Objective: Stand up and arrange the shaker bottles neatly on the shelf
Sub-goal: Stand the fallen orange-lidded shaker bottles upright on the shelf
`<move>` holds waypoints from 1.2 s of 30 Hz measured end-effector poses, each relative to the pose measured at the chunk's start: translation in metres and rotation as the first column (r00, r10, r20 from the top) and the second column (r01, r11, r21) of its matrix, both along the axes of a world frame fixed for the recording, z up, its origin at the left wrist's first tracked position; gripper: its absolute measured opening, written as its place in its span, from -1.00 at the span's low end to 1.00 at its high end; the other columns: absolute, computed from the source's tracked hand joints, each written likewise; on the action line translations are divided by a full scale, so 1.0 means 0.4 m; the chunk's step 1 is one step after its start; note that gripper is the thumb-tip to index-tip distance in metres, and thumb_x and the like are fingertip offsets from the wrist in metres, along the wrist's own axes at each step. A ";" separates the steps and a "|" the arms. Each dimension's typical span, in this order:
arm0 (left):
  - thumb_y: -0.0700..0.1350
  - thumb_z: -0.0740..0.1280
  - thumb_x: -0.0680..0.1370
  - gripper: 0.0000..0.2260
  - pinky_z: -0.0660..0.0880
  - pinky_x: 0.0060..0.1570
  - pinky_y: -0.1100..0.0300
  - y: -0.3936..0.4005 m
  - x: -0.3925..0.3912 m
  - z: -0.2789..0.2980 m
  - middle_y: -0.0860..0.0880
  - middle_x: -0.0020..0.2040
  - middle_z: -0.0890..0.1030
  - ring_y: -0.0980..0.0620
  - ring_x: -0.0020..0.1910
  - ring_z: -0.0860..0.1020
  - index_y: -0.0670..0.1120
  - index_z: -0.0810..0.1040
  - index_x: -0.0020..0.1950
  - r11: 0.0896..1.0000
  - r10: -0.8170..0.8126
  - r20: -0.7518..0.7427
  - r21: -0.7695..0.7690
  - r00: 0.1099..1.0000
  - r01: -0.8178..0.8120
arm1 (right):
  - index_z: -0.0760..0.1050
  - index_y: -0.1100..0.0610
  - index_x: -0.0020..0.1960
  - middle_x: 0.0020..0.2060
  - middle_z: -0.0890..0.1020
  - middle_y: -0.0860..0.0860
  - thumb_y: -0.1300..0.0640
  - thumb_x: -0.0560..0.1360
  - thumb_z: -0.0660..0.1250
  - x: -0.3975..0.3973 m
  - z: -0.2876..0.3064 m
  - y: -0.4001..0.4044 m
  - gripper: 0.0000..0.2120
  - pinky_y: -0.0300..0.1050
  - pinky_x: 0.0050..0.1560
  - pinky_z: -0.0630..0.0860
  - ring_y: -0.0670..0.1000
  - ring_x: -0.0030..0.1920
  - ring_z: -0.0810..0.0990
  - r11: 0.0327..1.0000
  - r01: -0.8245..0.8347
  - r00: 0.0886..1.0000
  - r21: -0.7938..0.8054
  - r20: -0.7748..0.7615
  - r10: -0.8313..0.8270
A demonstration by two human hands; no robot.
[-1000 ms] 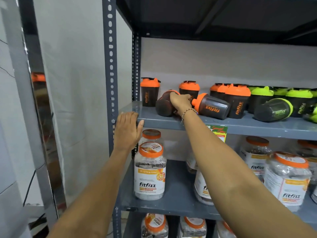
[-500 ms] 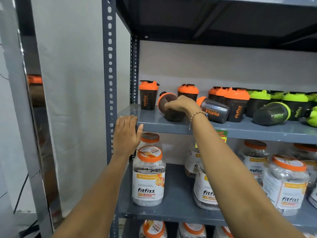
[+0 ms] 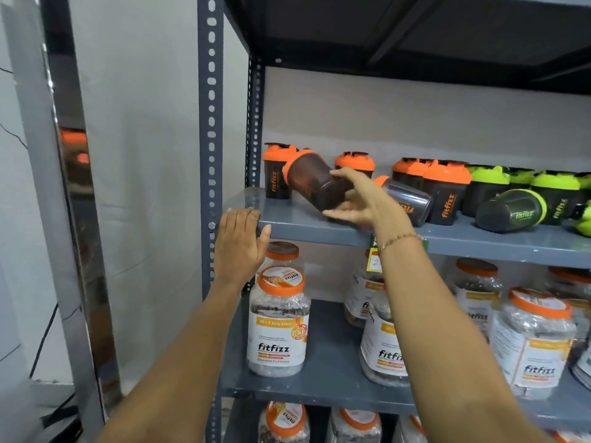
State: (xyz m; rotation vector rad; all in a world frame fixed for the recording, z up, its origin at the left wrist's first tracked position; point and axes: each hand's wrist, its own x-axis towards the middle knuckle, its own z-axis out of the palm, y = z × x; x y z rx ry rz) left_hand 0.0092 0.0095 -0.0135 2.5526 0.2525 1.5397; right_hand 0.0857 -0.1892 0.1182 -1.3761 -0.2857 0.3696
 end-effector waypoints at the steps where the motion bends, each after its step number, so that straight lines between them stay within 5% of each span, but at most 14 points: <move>1: 0.05 0.15 0.57 -0.61 0.29 0.36 -0.05 0.000 0.000 0.000 -0.18 0.14 0.57 -0.18 0.19 0.49 -0.21 0.51 0.21 1.000 0.002 0.003 -0.004 1.000 -0.002 | 0.44 0.19 0.16 0.11 0.57 0.21 0.05 0.39 0.38 0.007 -0.020 -0.003 -0.60 0.02 -0.25 0.65 0.18 0.03 0.62 0.986 -0.048 0.997 0.162 -0.056 0.058; 4: 0.04 0.17 0.56 -0.61 0.32 0.34 -0.07 -0.001 0.000 0.000 -0.19 0.15 0.57 -0.20 0.19 0.49 -0.21 0.51 0.21 1.000 0.002 0.009 -0.014 1.000 -0.001 | 0.46 0.18 0.22 0.10 0.58 0.20 -0.04 0.44 0.23 0.013 -0.045 -0.006 -0.57 -0.11 -0.31 0.63 0.17 0.10 0.56 0.908 -0.085 0.983 0.409 -0.114 0.144; 9: 0.04 0.18 0.55 -0.60 0.31 0.34 -0.08 -0.005 0.000 0.000 -0.21 0.16 0.57 -0.22 0.20 0.49 -0.21 0.51 0.22 0.999 -0.013 0.004 -0.042 1.000 0.013 | 0.46 0.17 0.22 0.04 0.60 0.20 -0.19 0.48 0.14 0.005 -0.033 -0.009 -0.49 -0.22 -0.39 0.59 0.14 -0.06 0.62 0.895 -0.035 0.993 0.445 -0.086 0.081; 14: 0.05 0.17 0.55 -0.59 0.29 0.36 -0.05 -0.005 0.000 -0.002 -0.20 0.19 0.56 -0.21 0.22 0.48 -0.20 0.51 0.24 0.999 -0.009 -0.004 -0.051 1.000 0.008 | 0.35 0.22 0.34 0.24 0.51 0.27 -0.09 0.46 0.37 0.008 -0.041 0.005 -0.42 0.00 -0.25 0.66 0.23 0.19 0.56 0.822 -0.109 0.981 0.558 -0.073 0.180; 18: 0.05 0.17 0.54 -0.59 0.31 0.35 -0.05 -0.006 0.000 0.001 -0.19 0.19 0.56 -0.20 0.22 0.48 -0.19 0.51 0.23 0.998 -0.015 -0.004 -0.063 1.000 0.015 | 0.36 0.20 0.31 0.18 0.51 0.26 0.08 0.39 0.45 0.005 -0.056 0.013 -0.44 0.17 0.01 0.61 0.27 0.10 0.59 0.776 -0.248 0.950 0.580 -0.010 0.312; 25: 0.05 0.18 0.55 -0.60 0.29 0.37 -0.05 -0.005 0.001 -0.001 -0.20 0.18 0.57 -0.21 0.22 0.49 -0.20 0.51 0.23 0.999 -0.017 0.007 -0.051 1.000 0.018 | 0.39 0.16 0.30 0.10 0.58 0.24 -0.16 0.15 0.56 0.001 -0.074 0.020 -0.17 0.00 -0.10 0.58 0.22 -0.01 0.64 0.841 -0.250 0.957 0.480 -0.012 0.291; 30: 0.04 0.19 0.54 -0.61 0.29 0.37 -0.04 -0.006 0.003 0.001 -0.20 0.16 0.58 -0.21 0.20 0.50 -0.21 0.52 0.21 0.999 -0.009 0.022 -0.050 1.000 0.010 | 0.45 0.10 0.13 0.02 0.63 0.21 0.05 0.32 0.50 0.017 -0.071 0.034 -0.56 0.04 0.04 0.58 0.16 0.02 0.67 0.899 -0.284 0.958 0.334 0.125 0.257; 32: 0.04 0.18 0.55 -0.60 0.27 0.37 -0.04 -0.007 0.003 0.001 -0.20 0.17 0.57 -0.21 0.20 0.50 -0.21 0.52 0.22 0.999 -0.008 0.012 -0.048 1.000 0.009 | 0.45 0.07 0.14 0.07 0.62 0.17 0.03 0.33 0.47 0.031 -0.070 0.047 -0.57 0.05 0.11 0.51 0.12 0.13 0.61 0.919 -0.235 0.969 0.315 0.150 0.196; 36: 0.04 0.19 0.55 -0.60 0.29 0.37 -0.05 -0.004 0.004 -0.002 -0.19 0.18 0.57 -0.21 0.21 0.50 -0.20 0.52 0.23 0.999 -0.007 0.006 -0.047 1.000 0.007 | 0.49 0.16 0.09 -0.01 0.66 0.12 -0.04 0.33 0.48 0.054 -0.061 0.087 -0.56 -0.19 -0.09 0.46 0.00 0.02 0.60 0.981 -0.060 0.977 0.185 0.211 0.019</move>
